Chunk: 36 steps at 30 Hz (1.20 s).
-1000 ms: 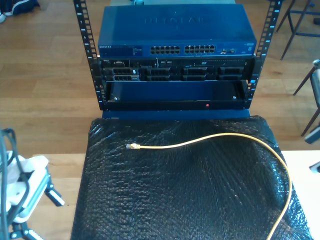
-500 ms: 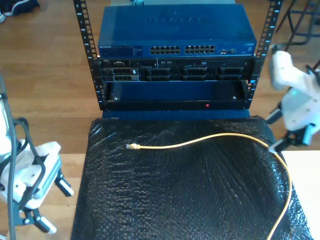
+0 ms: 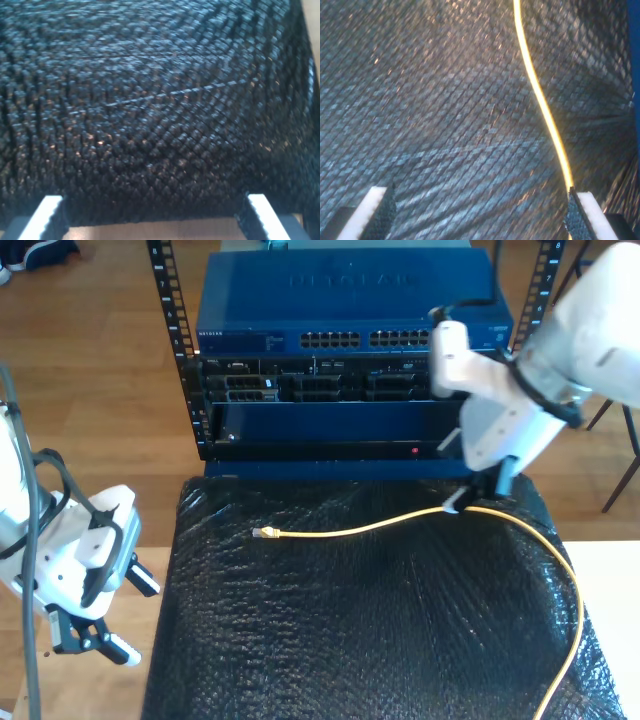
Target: Grab the cable and plug it in
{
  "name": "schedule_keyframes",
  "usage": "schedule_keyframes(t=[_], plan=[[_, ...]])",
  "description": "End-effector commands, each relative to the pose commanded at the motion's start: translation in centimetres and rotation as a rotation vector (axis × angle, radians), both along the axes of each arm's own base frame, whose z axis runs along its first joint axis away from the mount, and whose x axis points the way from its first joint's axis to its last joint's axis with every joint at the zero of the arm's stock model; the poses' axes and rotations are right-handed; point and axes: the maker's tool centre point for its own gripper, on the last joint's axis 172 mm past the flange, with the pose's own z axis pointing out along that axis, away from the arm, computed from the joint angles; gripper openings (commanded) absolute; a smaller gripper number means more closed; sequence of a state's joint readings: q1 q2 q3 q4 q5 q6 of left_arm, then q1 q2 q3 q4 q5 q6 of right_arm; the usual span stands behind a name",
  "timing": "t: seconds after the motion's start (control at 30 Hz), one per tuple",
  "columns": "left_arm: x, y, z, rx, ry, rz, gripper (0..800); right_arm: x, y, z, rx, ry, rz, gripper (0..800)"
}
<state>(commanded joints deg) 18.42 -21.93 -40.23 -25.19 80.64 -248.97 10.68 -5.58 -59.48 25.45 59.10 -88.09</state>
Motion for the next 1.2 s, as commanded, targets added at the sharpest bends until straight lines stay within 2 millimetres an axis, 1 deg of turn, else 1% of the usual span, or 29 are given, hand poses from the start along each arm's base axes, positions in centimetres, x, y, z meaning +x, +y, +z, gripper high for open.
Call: schedule_keyframes(t=[0.13, 0.23, 0.33, 0.4, 0.63, 0.67, 0.8, 0.9, 0.93, 1.0, 1.13, 1.2], plan=[[1.2, 0.4, 0.7, 0.013, -0.024, 0.04, 799, 0.1, 0.4, 0.2, 0.002, -0.007, 0.002, 799], [1.7, 0.0, 0.8, -0.006, -0.022, 0.087, 799, 0.3, 0.8, 0.6, 0.004, -0.017, 0.007, 799], [2.5, 0.1, 0.8, -0.01, -0.046, 0.118, 799, 0.0, 1.4, 0.2, 0.002, -0.009, 0.02, 799], [2.5, 0.1, 0.6, -0.009, -0.047, 0.122, 799, -0.1, 1.7, -0.4, -0.002, -0.001, 0.028, 799], [3.6, 0.6, 1.2, 0.004, -0.08, 0.129, 799, 1.0, 3.1, 0.0, 0.001, -0.053, 0.032, 799], [3.7, 0.7, 1.2, 0.007, -0.084, 0.131, 799, 1.2, 3.4, 0.1, 0.002, -0.055, 0.028, 799], [4.0, 0.9, 1.3, 0.012, -0.094, 0.134, 799, 1.3, 5.3, -0.7, -0.001, -0.042, 0.052, 799], [4.4, 1.0, 1.6, 0.015, -0.104, 0.135, 799, 2.2, 6.3, -1.4, -0.003, -0.034, 0.066, 799], [4.5, 1.1, 1.7, 0.015, -0.105, 0.135, 799, 2.5, 6.5, -1.9, -0.005, -0.026, 0.069, 799], [4.5, 1.1, 1.7, 0.015, -0.105, 0.135, 800, 3.1, 7.6, -2.3, -0.005, -0.025, 0.084, 799], [4.5, 1.1, 1.5, 0.015, -0.101, 0.137, 799, 3.6, 9.3, -3.0, -0.009, -0.019, 0.11, 799], [4.5, 1.1, 1.4, 0.014, -0.098, 0.138, 799, 3.5, 10.1, -3.4, -0.011, -0.015, 0.124, 799]])
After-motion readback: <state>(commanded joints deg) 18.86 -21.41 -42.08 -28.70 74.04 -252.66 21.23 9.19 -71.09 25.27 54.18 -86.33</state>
